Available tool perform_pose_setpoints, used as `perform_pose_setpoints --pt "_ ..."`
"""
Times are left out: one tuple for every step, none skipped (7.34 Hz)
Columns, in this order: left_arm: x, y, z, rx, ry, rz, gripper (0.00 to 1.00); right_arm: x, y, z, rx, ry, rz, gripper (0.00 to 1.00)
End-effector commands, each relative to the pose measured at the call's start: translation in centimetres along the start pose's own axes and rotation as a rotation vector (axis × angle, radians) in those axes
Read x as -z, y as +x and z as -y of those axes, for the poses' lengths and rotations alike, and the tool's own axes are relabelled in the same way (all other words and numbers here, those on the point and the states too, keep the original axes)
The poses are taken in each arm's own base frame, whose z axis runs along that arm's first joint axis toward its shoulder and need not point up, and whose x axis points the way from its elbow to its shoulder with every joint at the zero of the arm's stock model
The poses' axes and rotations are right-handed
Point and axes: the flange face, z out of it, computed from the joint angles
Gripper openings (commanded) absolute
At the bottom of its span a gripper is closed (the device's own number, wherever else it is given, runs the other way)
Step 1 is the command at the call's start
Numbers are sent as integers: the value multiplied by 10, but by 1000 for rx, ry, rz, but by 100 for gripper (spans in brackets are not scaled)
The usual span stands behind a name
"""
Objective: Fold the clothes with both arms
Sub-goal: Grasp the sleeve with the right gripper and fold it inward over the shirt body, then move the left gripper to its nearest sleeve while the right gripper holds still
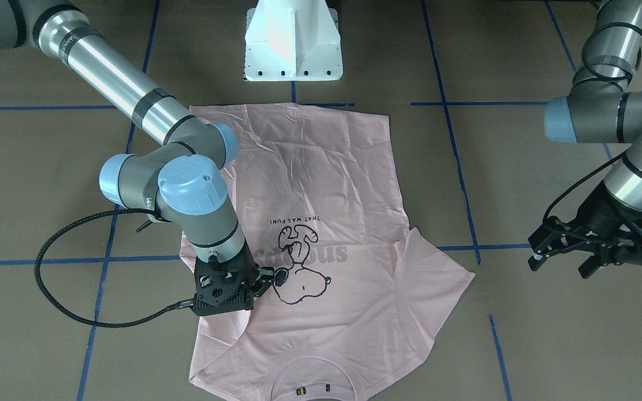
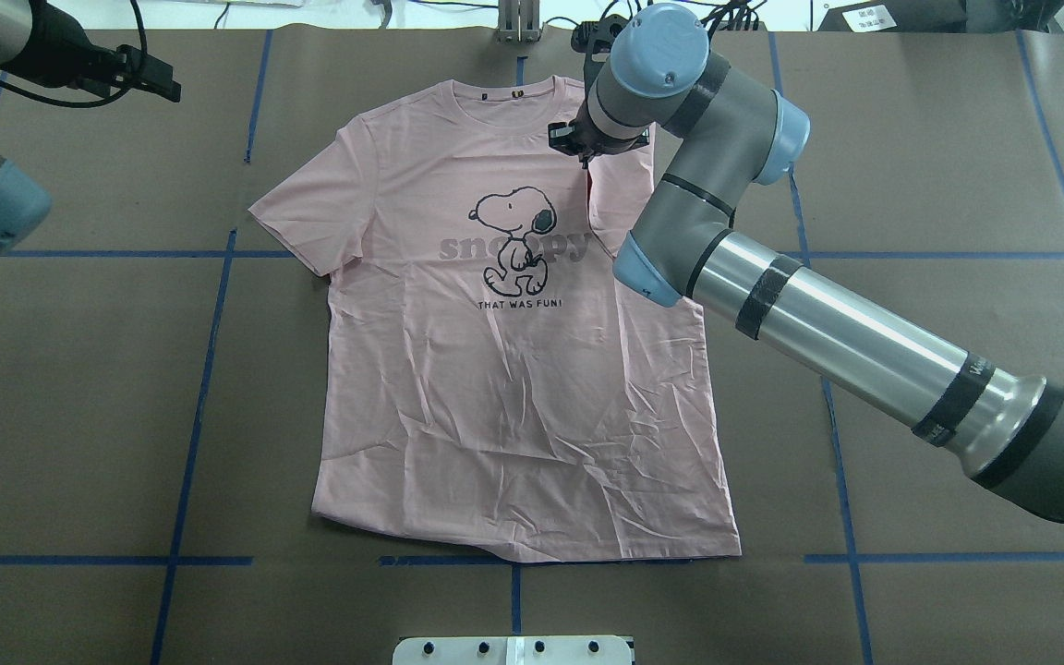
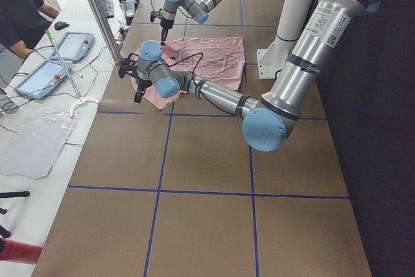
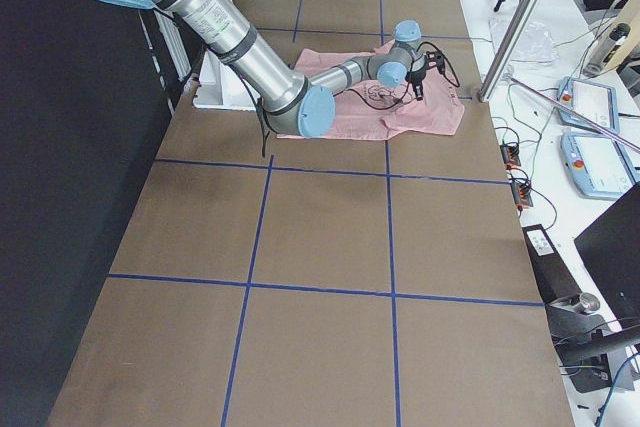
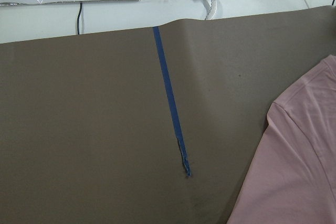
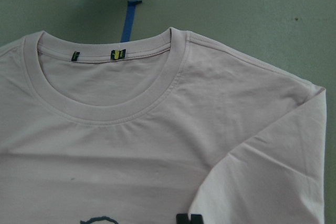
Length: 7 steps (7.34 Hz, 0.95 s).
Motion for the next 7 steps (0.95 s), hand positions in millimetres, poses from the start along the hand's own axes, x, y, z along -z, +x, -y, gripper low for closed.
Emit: perform_pose_setpoints --pt "-9 16 -5 10 -14 -12 100 3 -4 1 -3 4 6 100" --pt "-24 44 -13 44 -14 -15 100 11 -10 1 -10 5 17 100" --pt "-46 75 -31 84 8 12 100 24 -11 -3 -30 -28 2 100" --pt "-60 98 -47 147 19 23 100 44 -15 -9 -55 -108 -35 100" --pt "-80 116 -67 215 39 51 100 62 -3 -15 -79 -164 -40 100" --pt "-103 130 -89 235 65 96 100 70 22 -25 -78 -166 -24 100" --pt "-125 124 -100 261 69 140 100 75 34 -29 -81 -158 -19 100"
